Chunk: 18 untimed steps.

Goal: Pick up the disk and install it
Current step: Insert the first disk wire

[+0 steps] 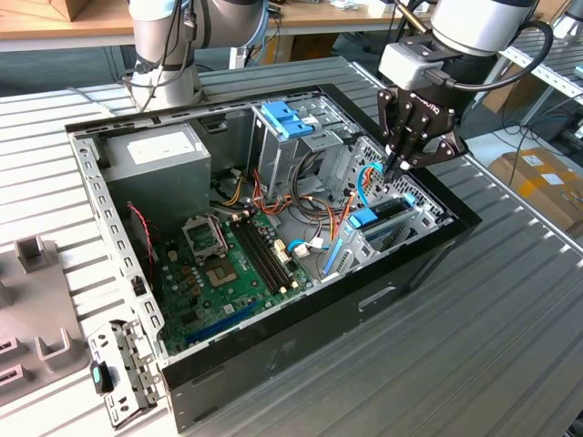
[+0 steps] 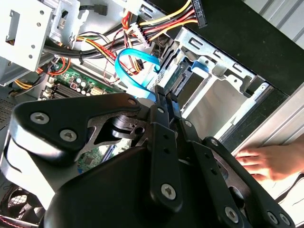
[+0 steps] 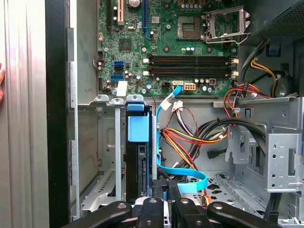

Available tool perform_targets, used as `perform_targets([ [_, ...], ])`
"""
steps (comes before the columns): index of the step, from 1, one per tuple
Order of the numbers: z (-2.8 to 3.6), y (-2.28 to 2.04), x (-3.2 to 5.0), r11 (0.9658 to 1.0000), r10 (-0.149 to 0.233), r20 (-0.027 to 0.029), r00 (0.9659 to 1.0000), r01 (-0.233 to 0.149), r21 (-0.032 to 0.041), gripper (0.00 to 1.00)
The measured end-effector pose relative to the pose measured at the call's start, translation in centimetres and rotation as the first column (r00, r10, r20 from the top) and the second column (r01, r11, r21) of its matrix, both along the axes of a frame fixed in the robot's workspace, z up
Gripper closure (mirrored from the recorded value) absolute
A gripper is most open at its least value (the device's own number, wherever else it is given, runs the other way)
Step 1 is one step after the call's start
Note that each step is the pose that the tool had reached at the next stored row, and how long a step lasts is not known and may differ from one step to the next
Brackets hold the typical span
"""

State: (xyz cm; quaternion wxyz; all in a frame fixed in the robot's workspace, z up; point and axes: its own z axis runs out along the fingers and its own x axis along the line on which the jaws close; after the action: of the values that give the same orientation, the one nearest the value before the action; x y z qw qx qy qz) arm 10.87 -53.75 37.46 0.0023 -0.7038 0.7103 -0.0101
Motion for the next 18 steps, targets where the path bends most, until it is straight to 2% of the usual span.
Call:
perform_targets([
  [5,-0.03,0.00,-0.04,1.0000,0.001,0.0065,1.0000,-0.001,0.0000,0.84],
  [18,-0.03,0.00,-0.04,1.0000,0.002,0.0072,1.0000,-0.002,0.0005,0.84],
])
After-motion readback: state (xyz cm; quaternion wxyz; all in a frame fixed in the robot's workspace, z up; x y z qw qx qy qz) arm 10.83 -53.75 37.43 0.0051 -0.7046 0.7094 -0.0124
